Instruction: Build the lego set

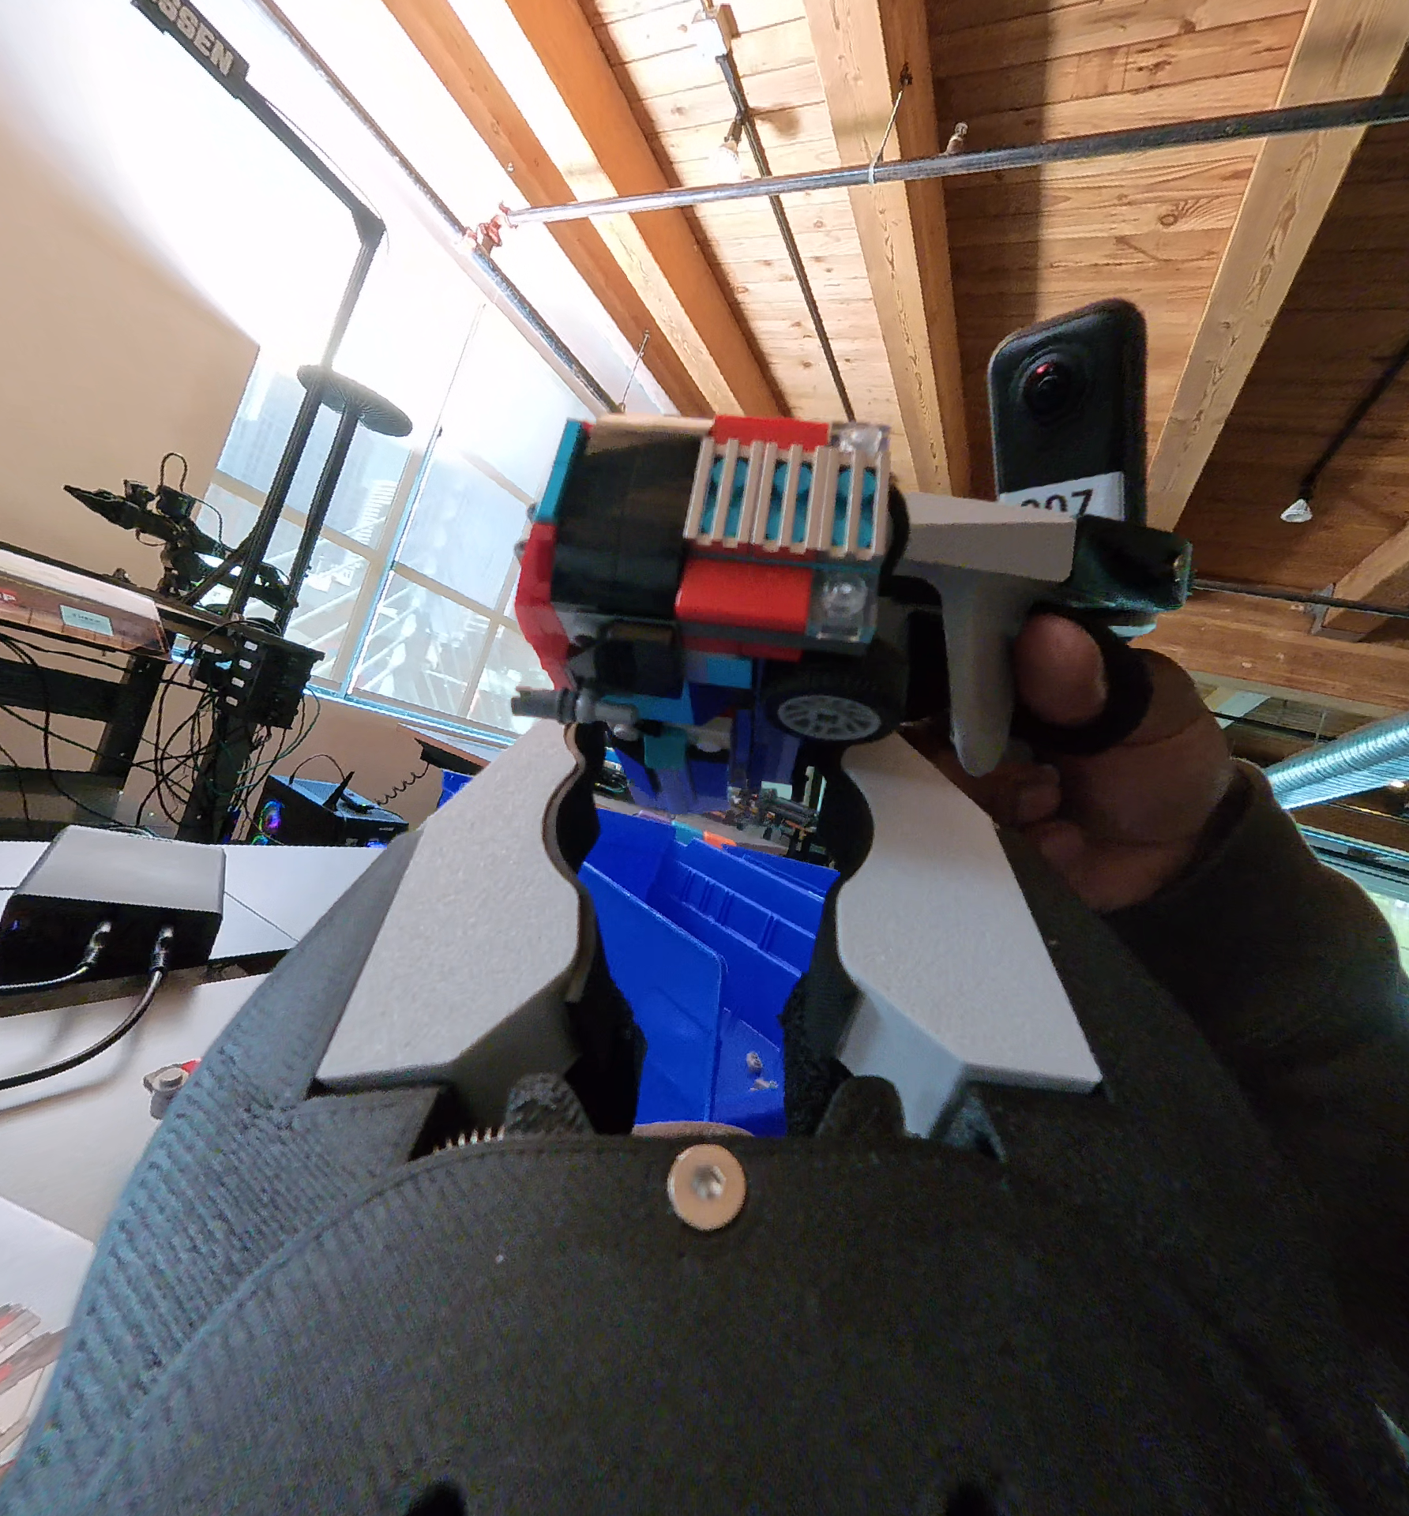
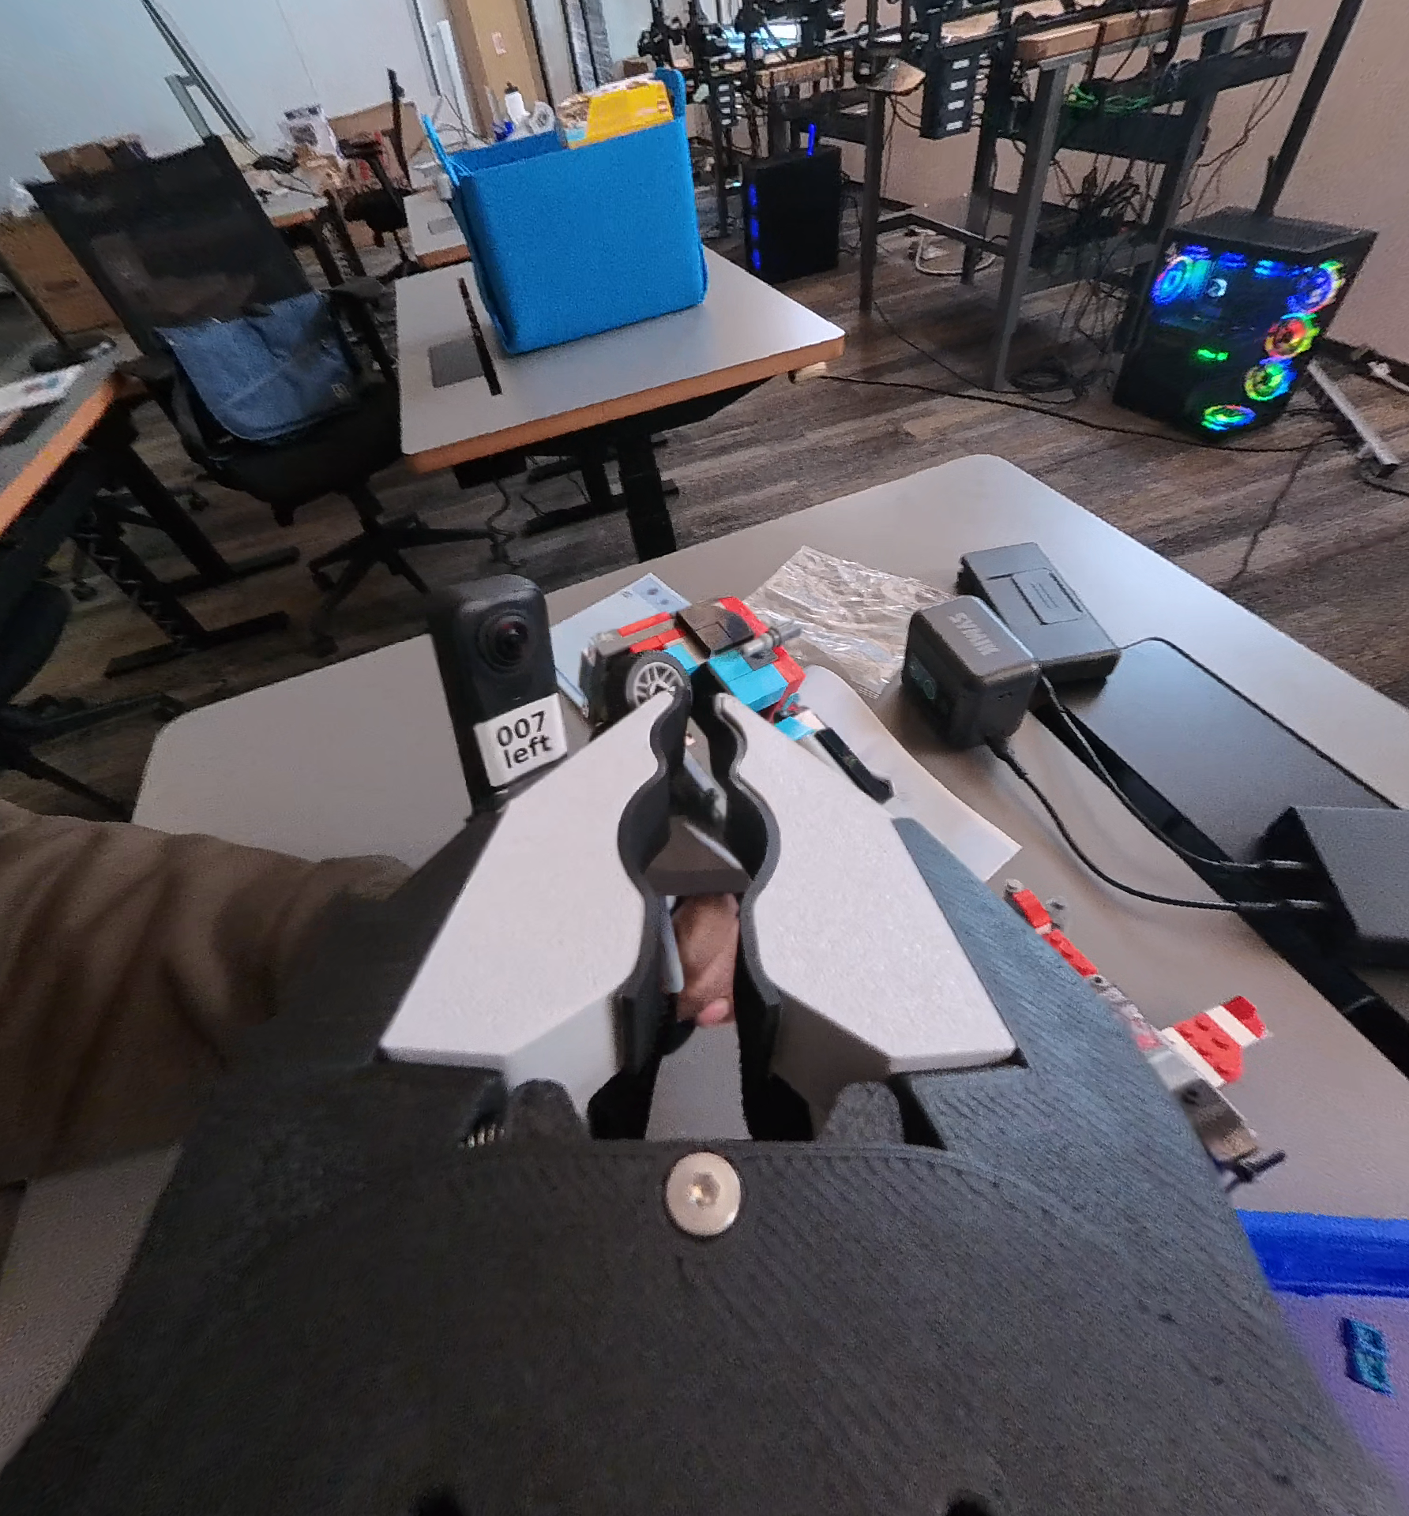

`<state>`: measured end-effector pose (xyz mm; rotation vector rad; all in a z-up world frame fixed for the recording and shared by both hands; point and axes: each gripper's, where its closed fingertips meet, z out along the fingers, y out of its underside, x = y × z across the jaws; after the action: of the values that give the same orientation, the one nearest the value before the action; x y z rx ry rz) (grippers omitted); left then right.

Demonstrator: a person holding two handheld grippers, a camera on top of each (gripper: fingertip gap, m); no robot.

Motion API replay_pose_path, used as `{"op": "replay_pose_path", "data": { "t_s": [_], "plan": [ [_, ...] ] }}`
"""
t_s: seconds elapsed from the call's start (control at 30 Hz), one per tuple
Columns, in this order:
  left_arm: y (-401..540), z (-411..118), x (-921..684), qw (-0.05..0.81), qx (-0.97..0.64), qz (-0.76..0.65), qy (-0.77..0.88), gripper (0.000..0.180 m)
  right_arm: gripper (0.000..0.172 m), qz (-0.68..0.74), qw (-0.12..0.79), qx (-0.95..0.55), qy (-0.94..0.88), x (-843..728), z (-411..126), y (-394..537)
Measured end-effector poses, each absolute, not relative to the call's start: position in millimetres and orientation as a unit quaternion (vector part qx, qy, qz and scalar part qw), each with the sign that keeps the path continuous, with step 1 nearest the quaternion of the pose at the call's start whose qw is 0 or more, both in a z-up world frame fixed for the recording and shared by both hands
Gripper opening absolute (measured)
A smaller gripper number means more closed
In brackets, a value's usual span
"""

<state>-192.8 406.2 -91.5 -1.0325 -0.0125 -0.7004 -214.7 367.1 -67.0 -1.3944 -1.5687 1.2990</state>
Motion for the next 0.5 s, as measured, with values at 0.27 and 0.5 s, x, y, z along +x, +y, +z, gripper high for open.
{"op": "replay_pose_path", "data": {
  "t_s": [0.27,0.5],
  "plan": [
    [407.8,-93.7,-193.9,0.809,-0.489,-0.326,-0.011,0.053,0.008,0.479,0.353,-0.532,-0.602,-215.2,-65.2,370.0],
    [408.9,-94.9,-194.8,0.807,-0.492,-0.327,-0.013,0.053,0.010,0.470,0.376,-0.516,-0.610,-216.1,-61.1,367.6]
  ]
}}
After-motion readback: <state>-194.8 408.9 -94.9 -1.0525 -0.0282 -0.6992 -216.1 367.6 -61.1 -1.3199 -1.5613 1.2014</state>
